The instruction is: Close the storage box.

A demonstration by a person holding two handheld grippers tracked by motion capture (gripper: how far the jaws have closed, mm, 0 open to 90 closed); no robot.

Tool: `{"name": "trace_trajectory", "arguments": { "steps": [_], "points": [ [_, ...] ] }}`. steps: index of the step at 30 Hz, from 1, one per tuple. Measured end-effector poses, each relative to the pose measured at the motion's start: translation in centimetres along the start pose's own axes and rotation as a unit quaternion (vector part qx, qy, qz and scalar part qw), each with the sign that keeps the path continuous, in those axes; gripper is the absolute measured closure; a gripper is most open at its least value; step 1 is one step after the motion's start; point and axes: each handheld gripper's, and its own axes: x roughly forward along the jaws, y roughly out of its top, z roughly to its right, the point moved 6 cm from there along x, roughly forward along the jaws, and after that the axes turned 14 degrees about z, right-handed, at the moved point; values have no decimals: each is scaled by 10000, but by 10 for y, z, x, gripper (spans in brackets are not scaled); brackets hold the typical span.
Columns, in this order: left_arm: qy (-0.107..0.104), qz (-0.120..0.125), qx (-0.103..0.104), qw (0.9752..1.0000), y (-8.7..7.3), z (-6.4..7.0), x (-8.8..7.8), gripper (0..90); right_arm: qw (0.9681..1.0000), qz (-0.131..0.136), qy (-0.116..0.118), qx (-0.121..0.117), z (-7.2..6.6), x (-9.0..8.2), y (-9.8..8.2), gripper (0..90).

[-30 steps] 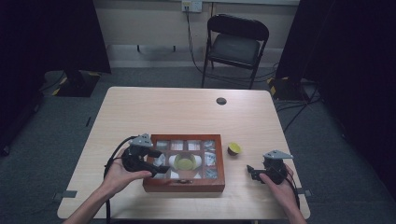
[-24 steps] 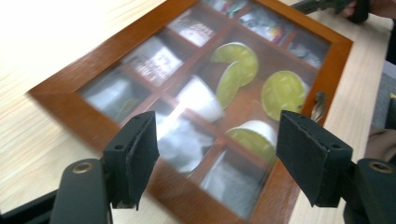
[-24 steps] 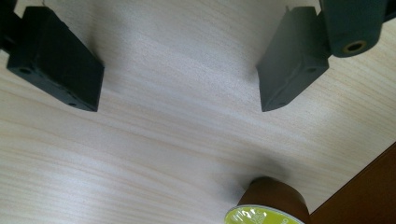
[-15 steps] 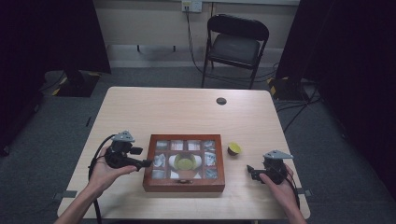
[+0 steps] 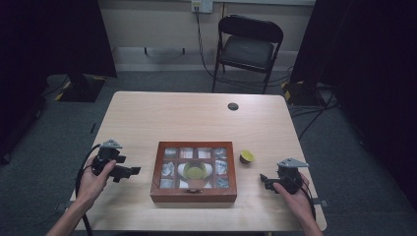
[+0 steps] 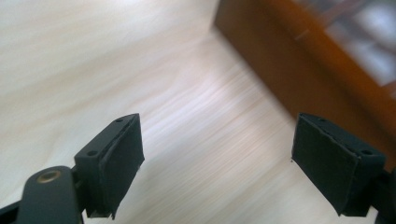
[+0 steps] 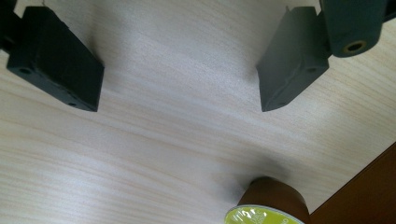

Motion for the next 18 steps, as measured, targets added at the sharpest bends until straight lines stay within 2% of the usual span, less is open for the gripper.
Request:
{"name": "trace_trajectory", "arguments": {
  "steps": [1, 4, 6, 8, 9, 13, 16, 18],
  "points": [
    [74, -2, -29, 10000, -5, -4, 2, 162, 10000, 0, 0, 0, 0, 0, 0, 135],
    [310, -113, 63, 9994, -17, -14, 5, 162, 10000, 1, -2, 0, 0, 0, 0, 135],
    [435, -275, 83, 9986, -24, -21, 7, 162, 10000, 0, -1, -1, 0, 0, 0, 135],
    [623, -385, 235, 9970, -30, -26, 10, 162, 10000, 0, -2, 0, 0, 0, 0, 135],
    [740, -356, 299, 9962, -33, -28, 11, 162, 10000, 0, -1, -1, 0, 0, 0, 135],
    [947, 151, 260, 9951, -39, -31, 10, 136, 10000, -1, -2, 0, 0, 0, 0, 134],
    [879, 672, 323, 9933, -45, -32, 14, 36, 10000, 0, 0, -2, 0, 0, 0, 135],
    [877, 658, 329, 9934, -45, -33, 13, 18, 10000, -1, -9, 0, 0, 0, 0, 134]
  ]
}}
